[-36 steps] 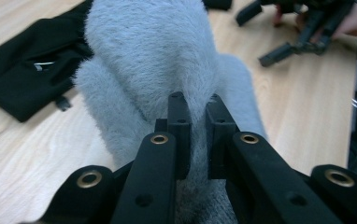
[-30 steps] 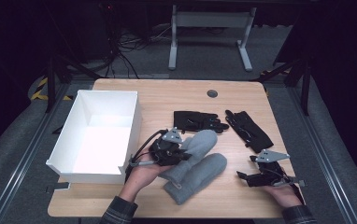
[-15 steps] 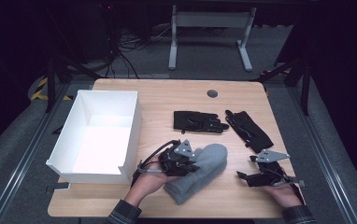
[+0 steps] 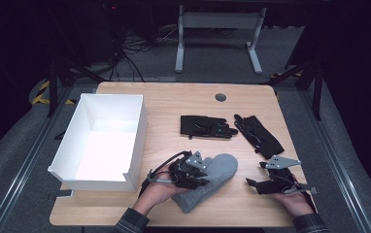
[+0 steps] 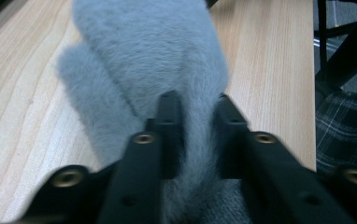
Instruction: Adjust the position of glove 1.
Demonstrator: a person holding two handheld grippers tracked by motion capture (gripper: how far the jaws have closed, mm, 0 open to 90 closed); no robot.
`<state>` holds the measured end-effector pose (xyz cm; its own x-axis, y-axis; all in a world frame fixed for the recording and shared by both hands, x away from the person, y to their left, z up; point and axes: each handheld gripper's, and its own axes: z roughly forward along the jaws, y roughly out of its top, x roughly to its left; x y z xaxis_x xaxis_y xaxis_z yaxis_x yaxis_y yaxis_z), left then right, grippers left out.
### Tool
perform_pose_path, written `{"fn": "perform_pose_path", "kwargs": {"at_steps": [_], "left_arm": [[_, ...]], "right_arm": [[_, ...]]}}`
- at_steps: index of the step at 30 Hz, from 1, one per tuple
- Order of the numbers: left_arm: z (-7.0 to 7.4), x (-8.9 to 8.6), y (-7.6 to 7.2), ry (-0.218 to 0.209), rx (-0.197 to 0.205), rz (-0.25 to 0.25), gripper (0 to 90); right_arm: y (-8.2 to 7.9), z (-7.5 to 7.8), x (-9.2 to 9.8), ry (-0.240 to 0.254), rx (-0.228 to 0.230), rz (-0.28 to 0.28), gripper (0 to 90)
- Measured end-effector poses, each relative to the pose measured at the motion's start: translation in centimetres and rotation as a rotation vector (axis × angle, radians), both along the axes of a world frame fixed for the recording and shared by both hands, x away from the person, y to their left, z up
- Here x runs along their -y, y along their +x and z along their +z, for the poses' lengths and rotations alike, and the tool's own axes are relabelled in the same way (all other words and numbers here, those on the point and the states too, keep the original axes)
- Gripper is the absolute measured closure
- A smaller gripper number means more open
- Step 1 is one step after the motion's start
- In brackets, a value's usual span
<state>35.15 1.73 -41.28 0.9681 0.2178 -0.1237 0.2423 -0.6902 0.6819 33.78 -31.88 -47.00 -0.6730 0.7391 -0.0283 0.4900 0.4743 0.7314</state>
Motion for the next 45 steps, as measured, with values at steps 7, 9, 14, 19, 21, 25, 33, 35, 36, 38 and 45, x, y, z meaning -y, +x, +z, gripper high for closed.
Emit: {"fn": "perform_pose_path", "kwargs": {"at_steps": [7, 9, 14, 19, 21, 25, 33, 35, 36, 38, 45], "left_arm": [[1.2, -1.6, -0.6, -0.043, 0.007, 0.065, 46.4], [1.3, -2.2, -0.8, -0.053, 0.001, 0.085, 53.8], [1.4, -3.8, -1.6, -0.067, -0.019, 0.124, 76.5], [1.5, -5.4, -3.3, -0.080, -0.031, 0.145, 85.3], [1.2, -5.6, -3.9, -0.091, -0.038, 0.148, 86.6], [0.5, -5.4, -4.3, -0.072, -0.055, 0.137, 86.7], [-0.5, -4.9, -4.4, -0.070, -0.088, 0.120, 89.1], [-0.7, -4.7, -4.4, -0.067, -0.093, 0.117, 89.8], [-0.8, -4.6, -4.4, -0.067, -0.093, 0.116, 89.9], [-0.9, -4.5, -4.4, -0.065, -0.102, 0.112, 90.0], [-1.0, -4.0, -4.4, -0.077, -0.118, 0.125, 90.0]], "right_arm": [[-0.1, 0.4, -0.1, -0.013, -0.020, -0.020, 20.9], [-0.1, 0.9, -0.2, 0.013, -0.042, -0.022, 31.3], [-0.5, 2.7, -0.3, 0.081, -0.006, -0.017, 64.3], [-0.6, 5.3, -2.3, 0.166, 0.030, 0.055, 88.0], [-0.3, 6.1, -3.7, 0.201, 0.031, 0.090, 90.0], [0.2, 6.5, -5.2, 0.223, 0.029, 0.116, 90.0], [1.4, 5.0, -7.1, 0.144, -0.038, 0.157, 90.0], [1.8, 4.3, -7.3, 0.105, -0.066, 0.161, 90.0], [2.0, 3.8, -7.4, 0.089, -0.082, 0.162, 90.0], [2.2, 3.4, -7.5, 0.083, -0.095, 0.160, 90.0], [3.3, 3.1, -7.9, 0.079, -0.090, 0.165, 90.0]]}}
